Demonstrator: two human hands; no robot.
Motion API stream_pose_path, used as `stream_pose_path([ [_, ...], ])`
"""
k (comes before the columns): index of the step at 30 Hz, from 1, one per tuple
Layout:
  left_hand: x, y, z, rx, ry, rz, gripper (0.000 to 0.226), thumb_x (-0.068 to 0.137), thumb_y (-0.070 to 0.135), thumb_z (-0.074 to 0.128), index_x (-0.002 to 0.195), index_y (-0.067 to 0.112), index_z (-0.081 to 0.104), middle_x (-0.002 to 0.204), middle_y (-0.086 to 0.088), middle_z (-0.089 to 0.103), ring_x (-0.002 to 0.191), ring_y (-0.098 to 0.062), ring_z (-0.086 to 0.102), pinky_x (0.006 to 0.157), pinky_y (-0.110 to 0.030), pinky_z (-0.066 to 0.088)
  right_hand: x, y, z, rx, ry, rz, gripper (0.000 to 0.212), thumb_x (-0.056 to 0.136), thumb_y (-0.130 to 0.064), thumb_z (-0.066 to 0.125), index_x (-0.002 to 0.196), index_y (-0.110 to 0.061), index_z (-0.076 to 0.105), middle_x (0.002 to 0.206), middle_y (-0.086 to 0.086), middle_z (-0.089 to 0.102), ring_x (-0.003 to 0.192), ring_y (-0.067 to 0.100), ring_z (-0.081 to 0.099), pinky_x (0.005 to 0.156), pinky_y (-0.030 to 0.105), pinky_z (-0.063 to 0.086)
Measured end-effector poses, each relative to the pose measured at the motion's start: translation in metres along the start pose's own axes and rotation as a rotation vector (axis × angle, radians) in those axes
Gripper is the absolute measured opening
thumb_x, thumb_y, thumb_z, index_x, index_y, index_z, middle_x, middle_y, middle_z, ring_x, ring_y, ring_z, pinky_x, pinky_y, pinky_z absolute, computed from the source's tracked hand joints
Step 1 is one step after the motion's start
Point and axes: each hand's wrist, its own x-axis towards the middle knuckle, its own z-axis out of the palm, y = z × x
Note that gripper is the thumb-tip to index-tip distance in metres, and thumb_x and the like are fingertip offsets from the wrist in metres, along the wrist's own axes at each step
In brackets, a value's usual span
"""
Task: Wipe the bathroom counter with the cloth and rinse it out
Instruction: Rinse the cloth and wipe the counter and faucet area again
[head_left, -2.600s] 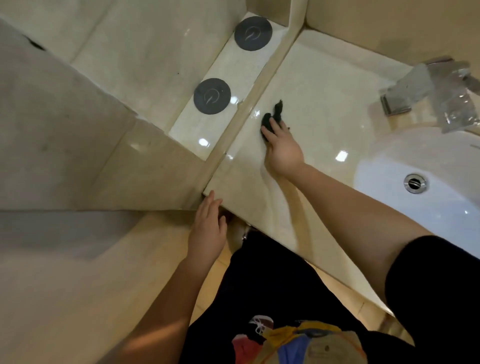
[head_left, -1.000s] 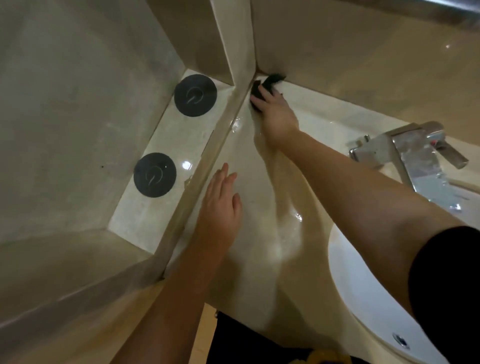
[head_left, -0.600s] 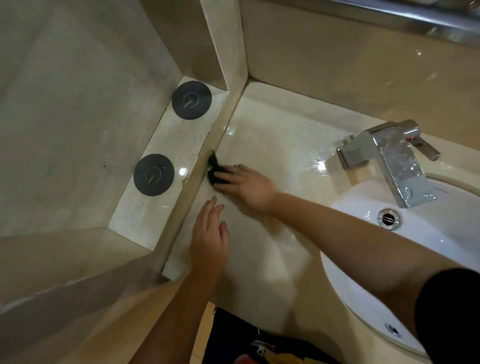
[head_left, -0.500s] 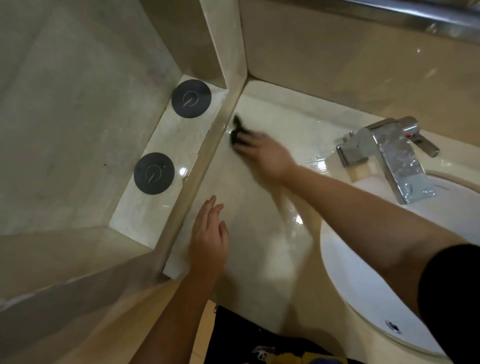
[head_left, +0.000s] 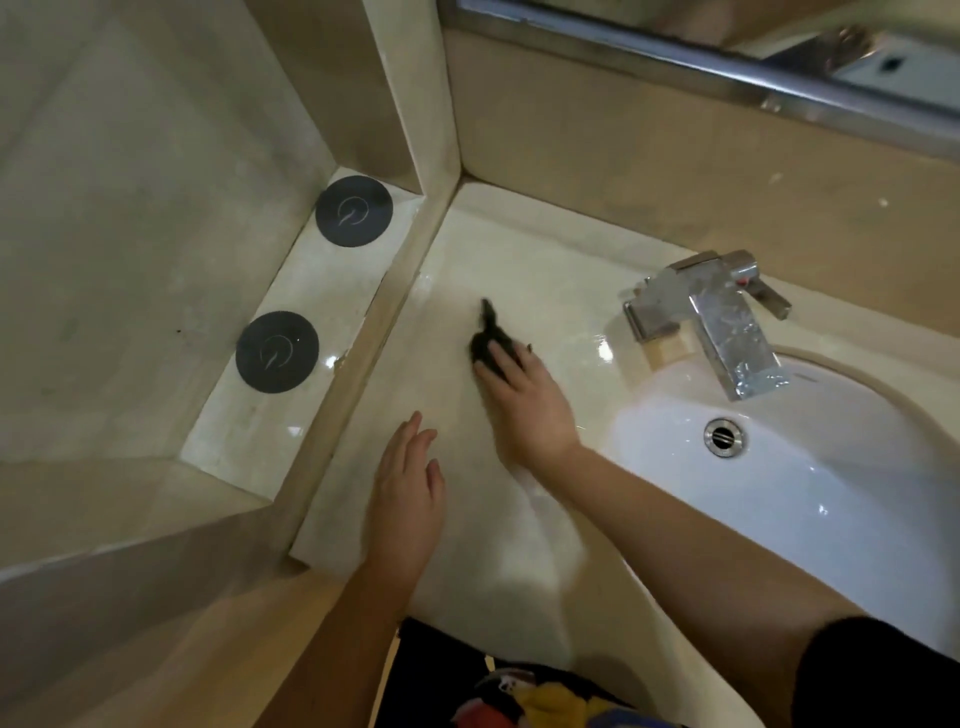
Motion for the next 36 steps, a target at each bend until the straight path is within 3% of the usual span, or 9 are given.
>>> stream_pose_path([
  [4, -0.002, 0.012, -0.005, -0.026, -0.033, 0.028, 0.041, 0.099, 0.016, 0.039, 0.139, 0.024, 0.036, 0.148, 0.005, 0.038, 0.136, -0.015, 0.037, 0.104, -0.043, 0.043, -0.037, 0.023, -0.008, 0.043, -0.061, -0.302, 0.036, 0.092, -0.019, 0.046, 0.123, -0.015, 0.065, 0.136, 0.01, 0.055, 0.127, 0.036, 0.049, 0.106, 0.044, 0.038],
  [10, -0.008, 0.02, -0.008, -0.066, -0.042, 0.148, 0.05, 0.096, 0.004, 0.042, 0.133, 0.034, 0.029, 0.143, -0.001, 0.043, 0.13, -0.022, 0.045, 0.101, -0.047, 0.044, -0.02, 0.062, -0.036, 0.15, 0.115, 0.377, 0.057, 0.083, 0.008, 0.049, 0.135, -0.016, 0.054, 0.15, 0.01, 0.037, 0.141, 0.036, 0.027, 0.114, 0.042, 0.027],
  [16, -0.024, 0.02, -0.004, 0.022, -0.149, 0.233, 0.038, 0.098, 0.01, 0.041, 0.134, 0.016, 0.046, 0.151, 0.003, 0.033, 0.137, -0.014, 0.032, 0.112, -0.037, 0.035, -0.109, 0.004, -0.017, 0.242, 0.106, 0.264, 0.052, 0.068, 0.013, 0.067, 0.114, -0.012, 0.07, 0.131, 0.013, 0.058, 0.125, 0.041, 0.049, 0.104, 0.048, 0.042],
  [21, -0.049, 0.007, 0.006, 0.109, -0.282, 0.421, 0.038, 0.096, 0.006, 0.041, 0.133, 0.012, 0.048, 0.154, 0.0, 0.03, 0.142, -0.017, 0.026, 0.117, -0.031, 0.023, -0.244, -0.051, 0.012, 0.215, 0.084, 0.261, 0.056, 0.068, 0.002, 0.074, 0.119, -0.022, 0.067, 0.137, 0.0, 0.055, 0.13, 0.027, 0.046, 0.111, 0.029, 0.03],
  [25, -0.078, 0.001, 0.02, 0.131, -0.386, 0.532, 0.041, 0.09, 0.001, 0.046, 0.129, 0.006, 0.053, 0.149, -0.009, 0.039, 0.138, -0.028, 0.036, 0.113, -0.031, 0.023, -0.331, -0.088, 0.023, 0.164, 0.109, 0.439, 0.061, 0.079, 0.001, 0.05, 0.133, -0.027, 0.054, 0.147, -0.004, 0.041, 0.14, 0.022, 0.03, 0.112, 0.041, 0.031],
  [28, -0.103, -0.002, 0.026, 0.141, -0.466, 0.613, 0.041, 0.089, 0.0, 0.047, 0.13, 0.004, 0.053, 0.15, -0.011, 0.037, 0.139, -0.03, 0.035, 0.112, -0.036, 0.027, -0.365, -0.091, 0.016, 0.159, 0.246, 0.788, 0.077, 0.074, 0.019, 0.05, 0.138, -0.023, 0.048, 0.15, -0.001, 0.033, 0.141, 0.023, 0.025, 0.11, 0.044, 0.034],
  [32, -0.128, 0.0, 0.025, 0.169, -0.531, 0.704, 0.044, 0.093, 0.004, 0.045, 0.136, 0.006, 0.046, 0.155, -0.007, 0.028, 0.143, -0.026, 0.025, 0.116, -0.03, 0.018, -0.361, -0.086, 0.001, 0.183, 0.347, 1.22, 0.073, 0.086, 0.013, 0.043, 0.148, -0.022, 0.029, 0.155, -0.006, 0.008, 0.147, 0.023, 0.006, 0.118, 0.032, 0.01],
  [34, -0.134, 0.005, 0.023, 0.152, -0.53, 0.713, 0.043, 0.091, 0.001, 0.047, 0.134, 0.004, 0.049, 0.153, -0.009, 0.031, 0.142, -0.028, 0.028, 0.115, -0.029, 0.017, -0.346, -0.09, 0.0, 0.124, 0.257, 1.23, 0.07, 0.09, 0.002, 0.044, 0.152, -0.021, 0.018, 0.159, 0.002, 0.003, 0.147, 0.027, 0.0, 0.119, 0.034, 0.004],
  [36, -0.135, 0.011, 0.023, 0.153, -0.528, 0.712, 0.043, 0.092, 0.003, 0.044, 0.136, 0.006, 0.047, 0.154, -0.007, 0.029, 0.143, -0.025, 0.026, 0.116, -0.03, 0.019, -0.329, -0.099, 0.003, 0.128, 0.131, 1.026, 0.071, 0.089, -0.001, 0.046, 0.152, -0.018, 0.019, 0.16, 0.007, 0.004, 0.147, 0.033, 0.001, 0.12, 0.042, 0.01],
])
